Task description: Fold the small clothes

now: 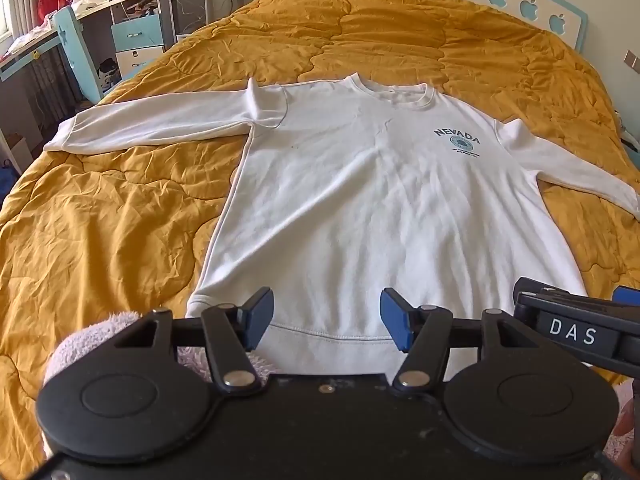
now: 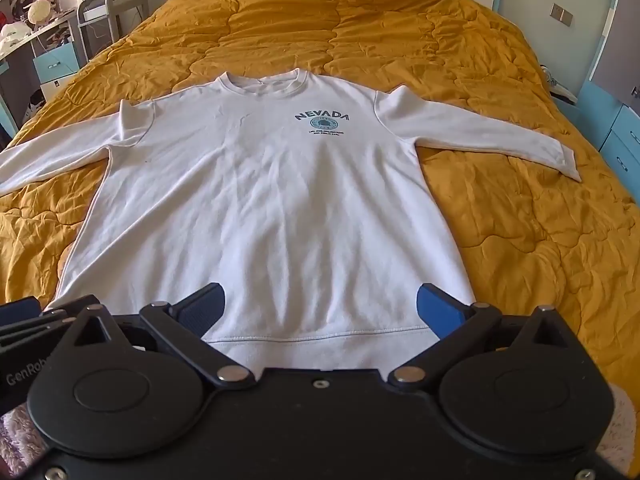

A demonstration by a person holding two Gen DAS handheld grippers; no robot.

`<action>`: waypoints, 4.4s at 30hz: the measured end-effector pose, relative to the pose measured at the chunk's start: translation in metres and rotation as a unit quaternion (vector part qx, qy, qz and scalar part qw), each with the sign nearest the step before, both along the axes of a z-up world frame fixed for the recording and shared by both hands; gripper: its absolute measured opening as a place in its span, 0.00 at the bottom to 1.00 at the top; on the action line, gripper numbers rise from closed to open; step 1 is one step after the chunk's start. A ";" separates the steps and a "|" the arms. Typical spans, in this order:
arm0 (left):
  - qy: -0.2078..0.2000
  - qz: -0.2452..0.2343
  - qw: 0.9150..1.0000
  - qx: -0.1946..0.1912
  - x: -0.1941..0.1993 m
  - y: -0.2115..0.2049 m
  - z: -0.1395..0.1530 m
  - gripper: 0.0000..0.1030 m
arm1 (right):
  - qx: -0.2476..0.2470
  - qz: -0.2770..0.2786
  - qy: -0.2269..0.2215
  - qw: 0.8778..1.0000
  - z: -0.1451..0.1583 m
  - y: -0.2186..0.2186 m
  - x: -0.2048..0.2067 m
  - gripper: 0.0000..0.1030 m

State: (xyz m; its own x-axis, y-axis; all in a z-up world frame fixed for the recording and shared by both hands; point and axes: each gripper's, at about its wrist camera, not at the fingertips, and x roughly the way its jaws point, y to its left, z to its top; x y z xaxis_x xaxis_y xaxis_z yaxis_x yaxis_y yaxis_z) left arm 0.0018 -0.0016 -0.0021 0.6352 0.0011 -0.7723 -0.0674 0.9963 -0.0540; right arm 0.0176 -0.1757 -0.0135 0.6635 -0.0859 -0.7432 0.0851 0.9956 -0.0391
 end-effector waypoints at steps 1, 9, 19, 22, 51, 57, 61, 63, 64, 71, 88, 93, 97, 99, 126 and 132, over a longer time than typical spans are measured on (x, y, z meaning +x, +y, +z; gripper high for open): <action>0.000 -0.001 1.000 0.000 0.000 -0.001 0.000 0.61 | 0.000 0.000 0.000 1.000 0.000 0.000 0.000 1.00; 0.002 -0.003 1.000 0.005 0.000 -0.002 0.000 0.61 | 0.004 0.000 0.001 1.000 0.000 -0.001 0.000 1.00; 0.004 -0.003 1.000 0.008 0.001 -0.001 0.000 0.61 | 0.006 -0.001 0.001 1.000 0.001 0.001 0.002 1.00; 0.005 -0.003 1.000 0.008 0.002 -0.002 -0.001 0.61 | 0.007 0.000 0.001 1.000 0.001 0.002 0.002 1.00; 0.010 -0.007 1.000 0.014 0.003 -0.004 -0.002 0.61 | 0.011 0.003 0.003 1.000 0.000 0.003 0.001 1.00; 0.010 -0.007 1.000 0.014 0.002 -0.004 -0.002 0.61 | 0.011 0.003 0.003 1.000 -0.001 0.003 0.001 1.00; 0.011 -0.007 1.000 0.014 0.002 -0.004 -0.003 0.61 | 0.011 0.003 0.003 1.000 -0.001 0.003 0.001 1.00; 0.011 -0.007 1.000 0.014 0.002 -0.004 -0.003 0.61 | 0.011 0.003 0.003 1.000 -0.001 0.003 0.001 1.00; 0.011 -0.007 1.000 0.015 0.002 -0.004 -0.003 0.61 | 0.011 0.003 0.003 1.000 -0.001 0.003 0.001 1.00; 0.015 -0.007 1.000 0.013 0.003 -0.004 -0.005 0.61 | 0.011 0.003 0.003 1.000 -0.001 0.003 0.002 1.00; 0.019 -0.012 1.000 0.006 0.010 -0.004 -0.009 0.61 | 0.009 -0.001 0.004 1.000 -0.005 0.001 0.003 1.00; 0.016 -0.004 0.999 -0.031 0.022 0.012 -0.012 0.61 | 0.043 0.015 -0.008 0.999 0.002 0.000 0.012 1.00; -0.017 -0.001 0.995 -0.099 0.041 0.046 -0.004 0.61 | 0.090 0.055 -0.034 0.994 0.011 0.004 0.026 1.00; -0.043 0.007 0.990 -0.136 0.053 0.072 0.004 0.61 | 0.114 0.077 -0.038 0.990 0.014 0.011 0.039 1.00; -0.255 0.435 0.787 -0.356 0.174 0.468 -0.113 0.58 | 0.123 0.190 -0.071 0.972 -0.042 0.117 0.165 1.00; -0.291 0.447 0.769 -0.353 0.187 0.476 -0.110 0.52 | 0.112 0.199 -0.052 0.972 -0.055 0.130 0.166 1.00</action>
